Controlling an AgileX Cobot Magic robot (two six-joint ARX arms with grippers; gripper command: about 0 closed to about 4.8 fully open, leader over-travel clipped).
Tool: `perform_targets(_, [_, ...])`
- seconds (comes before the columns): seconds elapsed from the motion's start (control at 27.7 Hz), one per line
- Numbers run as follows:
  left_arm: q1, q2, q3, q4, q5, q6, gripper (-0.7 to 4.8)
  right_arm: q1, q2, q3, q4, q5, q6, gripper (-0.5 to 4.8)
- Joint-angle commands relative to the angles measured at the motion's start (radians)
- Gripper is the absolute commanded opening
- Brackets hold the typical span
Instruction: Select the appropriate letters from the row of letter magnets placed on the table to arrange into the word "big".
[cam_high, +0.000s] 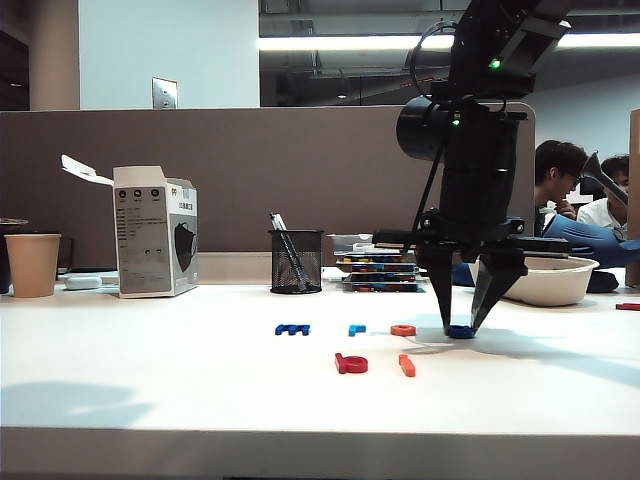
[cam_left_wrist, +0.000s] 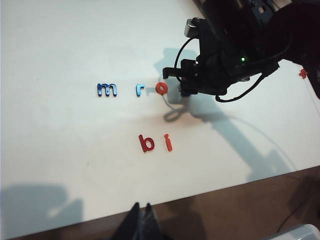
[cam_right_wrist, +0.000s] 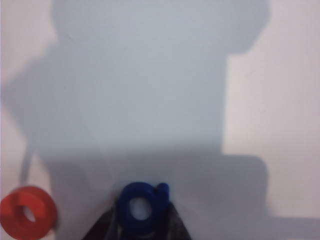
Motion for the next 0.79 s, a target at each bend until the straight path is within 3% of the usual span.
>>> perform_targets(0.04, [0.001,-0.002,0.004,0.006,-0.006,0.006,-0.05,0.000,0.002,0.000,0.002,0.025,0.000,0.92])
perform_targets(0.47, [0.001,-0.002,0.004,0.006,-0.006,0.006,-0.05,0.000,-0.003,0.000,-0.106,0.027,0.000,0.94])
perform_targets(0.79, [0.001,-0.002,0.004,0.006,-0.006,0.006,-0.05,0.010,-0.006,0.000,-0.195,-0.026,-0.001,0.94])
